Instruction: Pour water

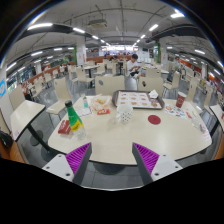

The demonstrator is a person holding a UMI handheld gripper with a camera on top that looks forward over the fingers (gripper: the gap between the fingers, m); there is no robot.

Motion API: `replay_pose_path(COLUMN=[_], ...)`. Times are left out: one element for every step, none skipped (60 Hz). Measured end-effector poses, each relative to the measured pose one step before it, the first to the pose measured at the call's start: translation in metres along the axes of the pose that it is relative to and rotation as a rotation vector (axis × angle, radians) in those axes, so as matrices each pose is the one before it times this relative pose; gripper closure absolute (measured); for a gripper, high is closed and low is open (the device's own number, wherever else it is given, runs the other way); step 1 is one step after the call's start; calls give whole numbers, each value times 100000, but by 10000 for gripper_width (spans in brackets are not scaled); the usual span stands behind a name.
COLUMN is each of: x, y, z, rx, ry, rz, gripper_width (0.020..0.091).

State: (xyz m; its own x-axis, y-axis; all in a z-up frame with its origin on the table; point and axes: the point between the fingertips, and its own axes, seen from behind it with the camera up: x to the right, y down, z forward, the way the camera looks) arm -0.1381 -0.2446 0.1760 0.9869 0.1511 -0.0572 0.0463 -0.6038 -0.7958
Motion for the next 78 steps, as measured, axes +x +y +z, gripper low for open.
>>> replay_pose_path(x=[-5,59,-57,-44,-16,-23,228,347,24,-16,9,40,19,-17,-524,-117,-269,-333,-447,-446,-489,-568,-546,-808,-595,-637,-657,-619,-431,-553,-467,-688,-508,-530,-561,-544,-556,-170,-741,-391,-384,-249,-145,228,-196,-144,-173,-594,-112,-117,-83,-73,24,-152,87,30,17,12,42,-86,533,-517,77,669,-448,68,-51,-83,795,-841,-3,3,-9,-96,-141,81,300,6], y=[-23,2178,4,-39,-56,-75,-109,-274,167,53,21,-2,1,-35,-656,-288,-115,-6,32,105,118,147,288,3,162,206,237,232,315,248,162,387,245,157,54,-5,-88,-130,-96,-131,-146,-163,-144,-116,-89,-52,-276,-43,-183,-216,-209,-138,9,-127,-332,-368,-323,-108,113,385,901,5,-735,406,-182,-240,-35,-10,22,-187,69,138,115,67,26,455,-286,5], z=[12,-921,35,34,18,28,-53,235,5,33,75,79,74,83,322,314,169,165,134,187,215,227,-328,930,469,449,457,520,-10,608,406,984,661,628,681,693,693,352,678,701,697,717,738,932,747,748,623,604,715,743,724,741,821,684,642,593,624,542,561,498,1124,-267,141,415,-334,52,89,46,333,-200,67,69,12,4,63,406,-130,37], rx=[61,87,190,457,594,517,358,256,172,276,345,353,289,419,547,706,776,583,430,309,415,556,844,457,501,439,490,544,681,569,457,463,266,454,784,1068,1218,1068,1214,1278,1340,1306,1186,1030,773,637,644,749,1015,1208,1156,813,393,637,1528,1705,1706,1152,271,-878,-1238,-928,3726,1192,565,1638,510,53,390,-960,-906,-1150,-1029,-1038,-1001,-746,-639,-990], ry=[125,-71,-84,-101,-22,1,104,-464,-388,-265,-69,209,263,188,67,-284,-457,-608,-736,-933,-1047,-1130,-1009,-912,-938,-904,-876,-789,-770,-327,-152,412,-15,-87,-20,-29,18,-124,587,400,445,779,1120,732,933,881,636,865,769,927,1059,939,408,371,616,946,939,952,1114,895,641,843,1038,1513,1334,623,19,-40,37,121,100,104,-107,-325,-568,-465,-717,-348], rz=[73,-16,-9,50,132,169,-40,-33,-80,-64,-57,-113,-95,-145,-260,-362,-376,-324,-235,-200,-157,-113,-3,304,307,306,246,53,-199,-301,-145,-301,-160,-84,-3,-26,8,38,-124,-262,-340,-380,-299,-94,64,136,85,145,110,133,97,21,-200,-201,-200,-189,-226,-318,-578,-894,-1050,-1042,-527,-746,-687,-340,-391,-463,-705,-126,-367,-192,-130,-92,-317,-284,-118,205], gripper_width=[274,275,274,275,274,277,274,275,274,277,278,276,277,278,276,278,278,276,277,276,277,276,274,275,276,275,278,275,275,276,276,276,276,277,278,276,277,279,280,282,280,281,281,285,289,288,286,287,283,282,285,286,285,288,289,291,303,323,362,409,534,572,580,583,582,594,602,601,604,623,623,631,651,657,687,688,710,713])
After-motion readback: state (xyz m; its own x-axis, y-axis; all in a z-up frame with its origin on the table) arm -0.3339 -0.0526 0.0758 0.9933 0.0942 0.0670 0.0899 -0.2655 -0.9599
